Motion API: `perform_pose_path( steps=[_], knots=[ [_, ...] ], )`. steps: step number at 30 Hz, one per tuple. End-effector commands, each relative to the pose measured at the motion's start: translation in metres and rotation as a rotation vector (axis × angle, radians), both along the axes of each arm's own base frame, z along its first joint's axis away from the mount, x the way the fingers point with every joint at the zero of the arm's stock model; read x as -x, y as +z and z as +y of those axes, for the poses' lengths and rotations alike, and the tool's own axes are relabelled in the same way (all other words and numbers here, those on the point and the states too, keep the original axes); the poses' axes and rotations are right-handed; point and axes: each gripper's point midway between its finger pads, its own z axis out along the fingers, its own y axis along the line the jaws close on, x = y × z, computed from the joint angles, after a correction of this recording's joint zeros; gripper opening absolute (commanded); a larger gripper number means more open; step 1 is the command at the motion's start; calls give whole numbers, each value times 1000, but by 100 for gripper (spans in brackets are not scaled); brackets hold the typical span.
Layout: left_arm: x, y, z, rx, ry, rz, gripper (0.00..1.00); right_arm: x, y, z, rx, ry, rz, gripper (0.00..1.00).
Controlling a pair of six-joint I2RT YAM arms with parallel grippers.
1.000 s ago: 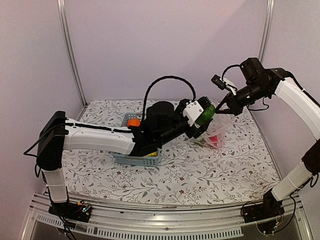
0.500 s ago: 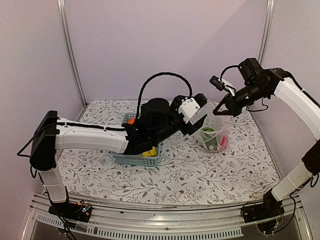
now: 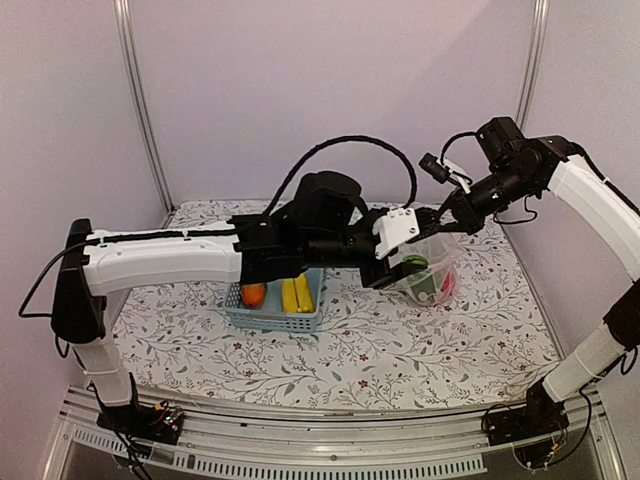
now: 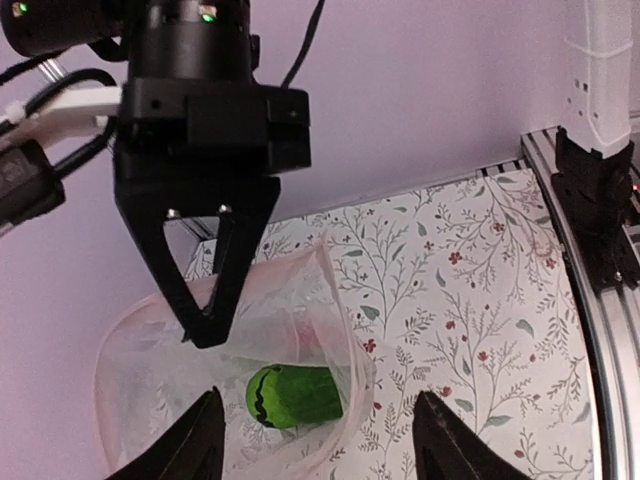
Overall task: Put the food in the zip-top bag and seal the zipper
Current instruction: Adjust the zipper food storage bag at the center of the board.
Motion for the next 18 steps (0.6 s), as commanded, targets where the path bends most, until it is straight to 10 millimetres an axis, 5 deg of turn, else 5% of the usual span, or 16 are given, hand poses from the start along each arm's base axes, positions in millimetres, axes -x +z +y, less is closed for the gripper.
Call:
perform_pose_path(
  steps=[1,6,10,14,18],
  knots=[
    [3,-71,-4,-222,-7,80,63,11,15,0,-28,24,-25,0],
    [-23,-86,-10,-251,108,37,58,15,11,-3,-20,21,-24,0],
    [-42,-82,-14,-259,187,-24,39,11,4,-8,15,-3,-35,0],
    [-48,-65,-20,-214,196,-73,16,-16,2,-22,107,-112,-117,0],
    [-57,-32,-26,-110,241,-131,4,-52,7,-46,234,-258,-247,0]
  ],
)
